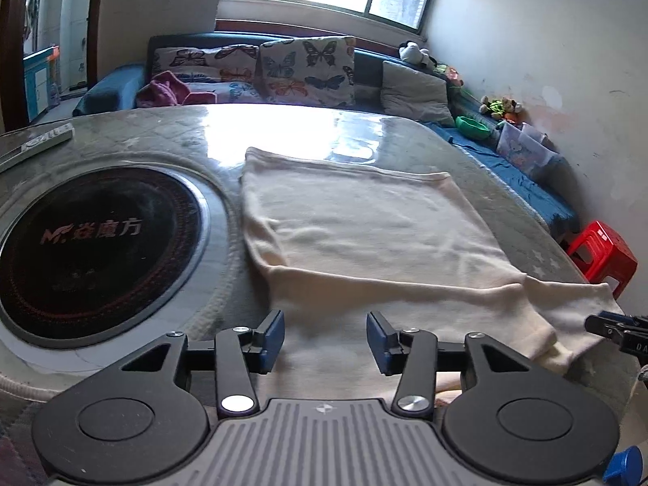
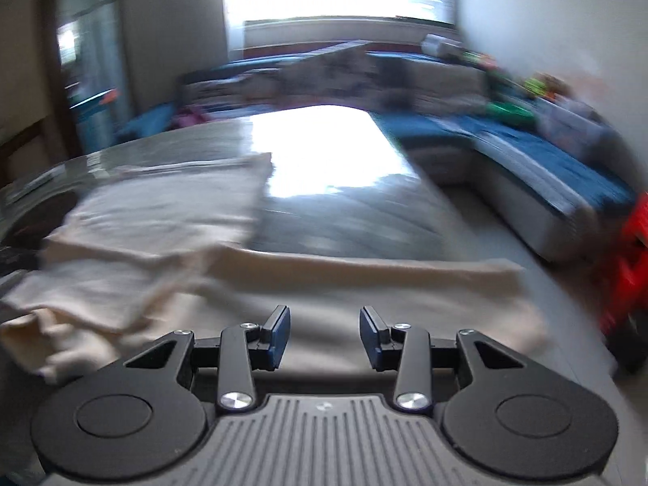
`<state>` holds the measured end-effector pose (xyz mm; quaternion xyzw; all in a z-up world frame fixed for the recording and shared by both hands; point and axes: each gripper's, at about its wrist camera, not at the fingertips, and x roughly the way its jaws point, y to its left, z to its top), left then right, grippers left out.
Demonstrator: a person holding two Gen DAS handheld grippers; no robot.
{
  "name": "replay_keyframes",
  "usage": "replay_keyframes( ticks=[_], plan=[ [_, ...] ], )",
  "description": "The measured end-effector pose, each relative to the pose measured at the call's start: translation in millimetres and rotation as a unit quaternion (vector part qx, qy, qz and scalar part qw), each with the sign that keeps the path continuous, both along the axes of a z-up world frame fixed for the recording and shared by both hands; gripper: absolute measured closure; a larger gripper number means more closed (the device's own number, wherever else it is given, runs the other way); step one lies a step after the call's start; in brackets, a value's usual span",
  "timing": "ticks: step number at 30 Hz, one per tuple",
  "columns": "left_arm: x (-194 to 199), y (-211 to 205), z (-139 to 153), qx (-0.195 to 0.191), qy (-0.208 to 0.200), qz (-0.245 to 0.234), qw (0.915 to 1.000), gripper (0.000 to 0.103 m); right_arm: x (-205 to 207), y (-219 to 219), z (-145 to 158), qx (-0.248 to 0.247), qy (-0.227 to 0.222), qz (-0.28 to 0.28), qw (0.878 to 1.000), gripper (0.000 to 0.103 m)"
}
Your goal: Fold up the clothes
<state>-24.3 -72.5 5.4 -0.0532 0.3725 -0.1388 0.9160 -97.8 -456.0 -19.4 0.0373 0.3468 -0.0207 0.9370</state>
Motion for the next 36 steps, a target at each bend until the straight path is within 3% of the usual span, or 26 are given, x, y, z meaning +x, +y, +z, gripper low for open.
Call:
replay_keyframes(
  ticks=[7,17,21,28,36],
  plan=[
    [-1,-18,-2,0.005,0.004,-0.010,0.9999,0.049,-23,-67,-12,0.019,-0.001,-0.123,0.992,0.065],
    [-5,-25,-2,0.017,0.006,-0.010,0.9998,0.043,-21,-92,-18,0.048,-0.020,-0.159,0.986,0.066],
    [-5,-22,-2,0.019,0.007,-0.002,0.9998,0.041,-21,-93,-18,0.050,-0.028,-0.165,0.985,0.092],
    [-7,-17,-2,0.017,0.003,0.006,0.9998,0.033,-23,-85,8,0.060,-0.058,-0.140,0.987,0.096],
    [-13,-2,1,0.008,-0.009,0.019,0.9998,0.028,-1,-28,64,0.087,-0.100,-0.017,0.991,0.096]
  ],
)
